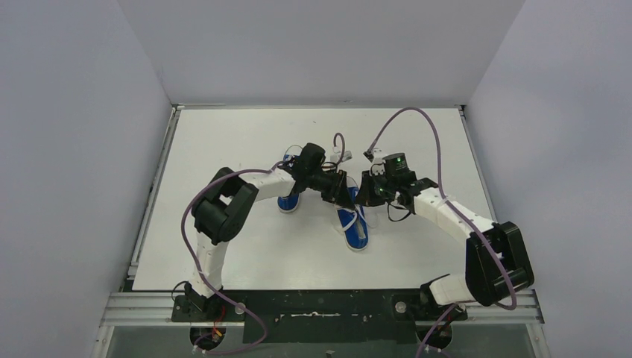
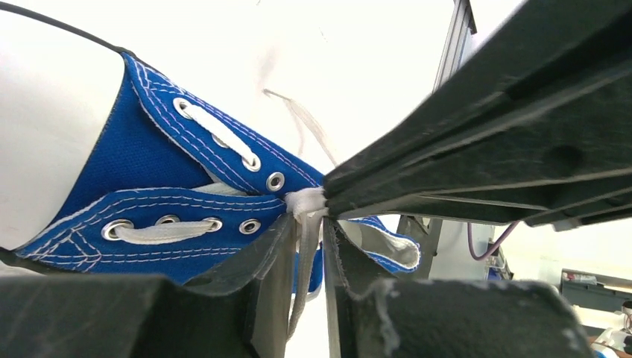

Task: Tie the shoes
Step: Cross the shoelace with the shoelace.

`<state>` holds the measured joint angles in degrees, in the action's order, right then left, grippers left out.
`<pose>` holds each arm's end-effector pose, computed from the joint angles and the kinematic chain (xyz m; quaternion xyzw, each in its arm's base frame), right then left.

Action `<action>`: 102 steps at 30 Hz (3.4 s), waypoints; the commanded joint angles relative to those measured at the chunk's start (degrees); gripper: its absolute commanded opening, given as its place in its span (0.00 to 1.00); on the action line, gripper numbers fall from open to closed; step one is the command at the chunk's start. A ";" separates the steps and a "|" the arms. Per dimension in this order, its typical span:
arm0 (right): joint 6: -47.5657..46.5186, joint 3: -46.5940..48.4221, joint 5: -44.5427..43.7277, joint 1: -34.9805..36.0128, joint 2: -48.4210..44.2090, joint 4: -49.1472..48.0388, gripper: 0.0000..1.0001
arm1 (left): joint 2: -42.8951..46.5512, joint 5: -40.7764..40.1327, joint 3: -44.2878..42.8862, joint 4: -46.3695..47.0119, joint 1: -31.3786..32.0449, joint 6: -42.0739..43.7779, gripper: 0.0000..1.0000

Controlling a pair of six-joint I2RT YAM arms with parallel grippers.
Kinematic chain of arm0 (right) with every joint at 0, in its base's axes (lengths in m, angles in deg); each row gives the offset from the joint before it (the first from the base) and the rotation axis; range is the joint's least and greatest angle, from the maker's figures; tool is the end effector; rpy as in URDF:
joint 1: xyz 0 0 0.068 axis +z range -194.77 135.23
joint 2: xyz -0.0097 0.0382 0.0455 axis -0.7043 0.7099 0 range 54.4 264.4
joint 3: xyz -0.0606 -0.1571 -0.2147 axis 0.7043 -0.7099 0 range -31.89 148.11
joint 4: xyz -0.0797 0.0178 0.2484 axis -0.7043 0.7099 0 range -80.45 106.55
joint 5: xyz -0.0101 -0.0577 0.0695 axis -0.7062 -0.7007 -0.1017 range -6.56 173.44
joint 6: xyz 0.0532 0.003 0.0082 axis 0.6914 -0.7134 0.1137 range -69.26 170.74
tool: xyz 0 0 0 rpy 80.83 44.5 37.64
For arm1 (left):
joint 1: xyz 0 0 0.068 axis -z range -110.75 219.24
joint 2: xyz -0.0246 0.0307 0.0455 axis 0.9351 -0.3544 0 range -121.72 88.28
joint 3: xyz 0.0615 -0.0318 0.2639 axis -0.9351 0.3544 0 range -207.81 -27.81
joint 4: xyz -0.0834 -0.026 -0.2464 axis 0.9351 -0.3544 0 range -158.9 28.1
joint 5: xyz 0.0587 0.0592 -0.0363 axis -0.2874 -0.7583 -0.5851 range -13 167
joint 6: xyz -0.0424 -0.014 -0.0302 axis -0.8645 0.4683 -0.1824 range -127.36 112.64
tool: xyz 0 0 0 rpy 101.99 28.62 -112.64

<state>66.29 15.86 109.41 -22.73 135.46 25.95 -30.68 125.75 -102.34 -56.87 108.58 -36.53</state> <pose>0.2585 0.1215 0.2091 -0.1291 0.9090 0.3078 0.2498 0.3234 -0.2997 0.1540 0.2487 0.8046 -0.5275 0.1118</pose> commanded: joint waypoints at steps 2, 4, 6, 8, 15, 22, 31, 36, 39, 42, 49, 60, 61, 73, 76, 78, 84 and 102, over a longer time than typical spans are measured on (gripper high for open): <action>0.74 -0.91 2.32 -0.16 -5.69 -2.85 0.00 | -1.17 0.18 -3.68 -0.53 0.04 1.74 0.20; 0.81 -1.13 3.41 -0.12 -5.59 -2.80 0.00 | -1.05 -0.01 -3.26 0.54 0.04 1.16 0.21; 0.76 -1.82 4.24 0.05 -5.31 -3.13 0.00 | -1.21 -0.07 -3.37 1.20 -0.17 0.79 0.22; 1.01 -2.46 4.50 0.27 -5.43 -3.77 0.00 | -1.68 0.07 -3.65 1.91 -0.30 0.13 0.26; 2.86 -1.84 4.95 0.63 -4.13 -5.81 0.00 | -3.15 2.31 -3.09 7.76 -0.24 -3.17 0.32; 7.94 -0.73 4.15 4.85 -4.21 -7.44 0.00 | -4.82 2.57 -0.48 18.01 -0.68 -10.11 0.31; 10.78 -1.84 -3.13 5.94 -6.70 -6.10 0.00 | -4.49 2.19 1.60 19.22 -1.14 -9.85 0.30; 5.88 2.56 -0.86 -3.03 -9.11 4.00 0.21 | -3.05 2.34 2.87 16.79 -1.78 -8.25 0.26; 0.67 3.60 4.59 -7.51 -6.63 7.62 0.23 | -2.09 3.00 3.59 16.05 -2.23 -7.57 0.27; -1.60 4.11 7.63 -8.62 -4.19 8.37 0.26 | -2.26 3.91 3.04 15.05 -2.28 -6.89 0.27; -0.96 5.97 10.07 -7.39 1.65 7.57 0.26 | -1.24 5.33 4.52 17.70 -2.25 -7.00 0.20; 0.60 7.73 8.78 -6.32 5.90 5.64 0.27 | -0.21 7.12 5.45 17.43 -1.58 -5.14 0.24; 0.74 8.13 8.58 -6.29 6.20 5.72 0.29 | -0.11 7.51 5.65 18.02 -1.54 -5.23 0.25; -3.72 10.59 7.44 -3.27 8.85 10.01 0.30 | 0.22 7.87 5.44 16.62 -0.66 -3.53 0.28; -4.82 10.06 6.22 -2.64 8.76 10.78 0.29 | 0.29 7.88 5.52 16.65 -0.64 -3.57 0.28; -5.21 9.76 5.34 -2.50 8.90 10.84 0.26 | 0.48 7.94 5.68 16.54 -0.57 -3.38 0.28; -6.04 10.58 3.72 -2.25 9.89 11.49 0.25 | 0.53 8.13 5.90 15.02 -0.55 -1.98 0.29; -7.77 11.04 3.31 -1.31 6.40 11.31 0.00 | -1.32 6.74 0.81 8.81 -1.18 0.39 0.39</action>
<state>58.97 25.02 111.58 -24.02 146.21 38.02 -33.34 132.36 -97.29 -46.24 107.77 -38.50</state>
